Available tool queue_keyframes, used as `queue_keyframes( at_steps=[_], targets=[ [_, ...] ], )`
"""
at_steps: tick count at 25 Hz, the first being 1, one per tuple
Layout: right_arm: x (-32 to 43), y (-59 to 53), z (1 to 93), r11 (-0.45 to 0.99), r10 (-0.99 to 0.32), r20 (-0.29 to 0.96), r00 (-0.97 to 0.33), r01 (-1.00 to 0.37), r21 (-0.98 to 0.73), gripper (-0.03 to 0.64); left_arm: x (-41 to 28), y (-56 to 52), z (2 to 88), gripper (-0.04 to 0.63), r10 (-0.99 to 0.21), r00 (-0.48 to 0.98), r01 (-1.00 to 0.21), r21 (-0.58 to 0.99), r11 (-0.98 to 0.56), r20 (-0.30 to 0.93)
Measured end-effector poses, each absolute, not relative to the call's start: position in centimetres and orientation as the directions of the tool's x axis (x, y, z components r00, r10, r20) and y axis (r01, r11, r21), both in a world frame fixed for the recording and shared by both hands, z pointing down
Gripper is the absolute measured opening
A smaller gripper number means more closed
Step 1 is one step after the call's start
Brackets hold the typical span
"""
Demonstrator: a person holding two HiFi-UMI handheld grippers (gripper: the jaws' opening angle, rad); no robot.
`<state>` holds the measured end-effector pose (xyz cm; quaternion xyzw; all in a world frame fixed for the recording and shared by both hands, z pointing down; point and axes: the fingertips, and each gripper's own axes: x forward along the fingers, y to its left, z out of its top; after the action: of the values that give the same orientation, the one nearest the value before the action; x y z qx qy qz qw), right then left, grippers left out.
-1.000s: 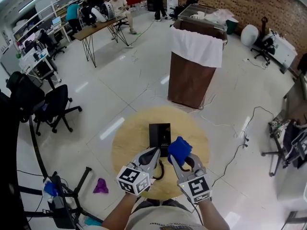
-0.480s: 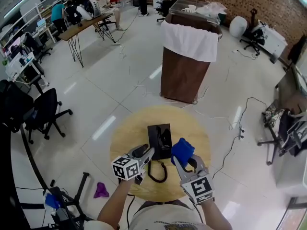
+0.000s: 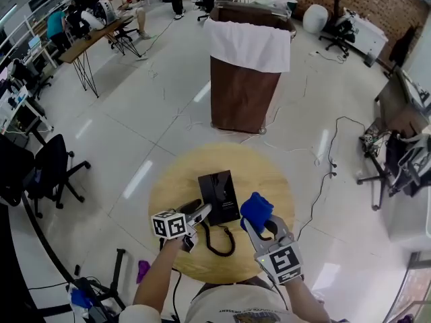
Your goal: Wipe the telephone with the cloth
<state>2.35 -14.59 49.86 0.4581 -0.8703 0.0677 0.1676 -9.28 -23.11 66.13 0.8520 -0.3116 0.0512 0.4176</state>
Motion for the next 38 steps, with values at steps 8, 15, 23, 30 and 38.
queue_keyframes(
  at_steps=[8,15,23,30,38],
  targets=[
    [2.8,-15.2,50.9,0.555,-0.772,0.386,-0.506,-0.831,0.02,0.063,-7.9,-24.3,68.1,0.23,-0.388,0.866,-0.474,0.767,-0.432,0.316],
    [3.9,-15.5,50.9,0.547,-0.773,0.396,-0.496,-0.837,0.018,0.063,-7.4,-24.1,68.4,0.098,-0.318,0.905,-0.4,0.823,-0.404,0.283],
    [4.6,-15.1,51.2,0.551,-0.773,0.381,-0.508,-0.835,0.005,0.063,-7.2,-23.6,67.8,0.072,-0.325,0.902,-0.396,0.845,-0.36,0.284],
    [4.2,-14.5,50.8,0.572,-0.764,0.366,-0.531,-0.82,0.004,0.063,-7.9,-23.2,65.9,0.066,-0.37,0.892,-0.396,0.843,-0.363,0.26],
    [3.0,-13.3,48.5,0.606,-0.755,0.326,-0.569,-0.795,0.017,0.063,-7.8,-21.4,59.0,0.065,-0.451,0.882,-0.359,0.817,-0.451,0.139]
  ],
)
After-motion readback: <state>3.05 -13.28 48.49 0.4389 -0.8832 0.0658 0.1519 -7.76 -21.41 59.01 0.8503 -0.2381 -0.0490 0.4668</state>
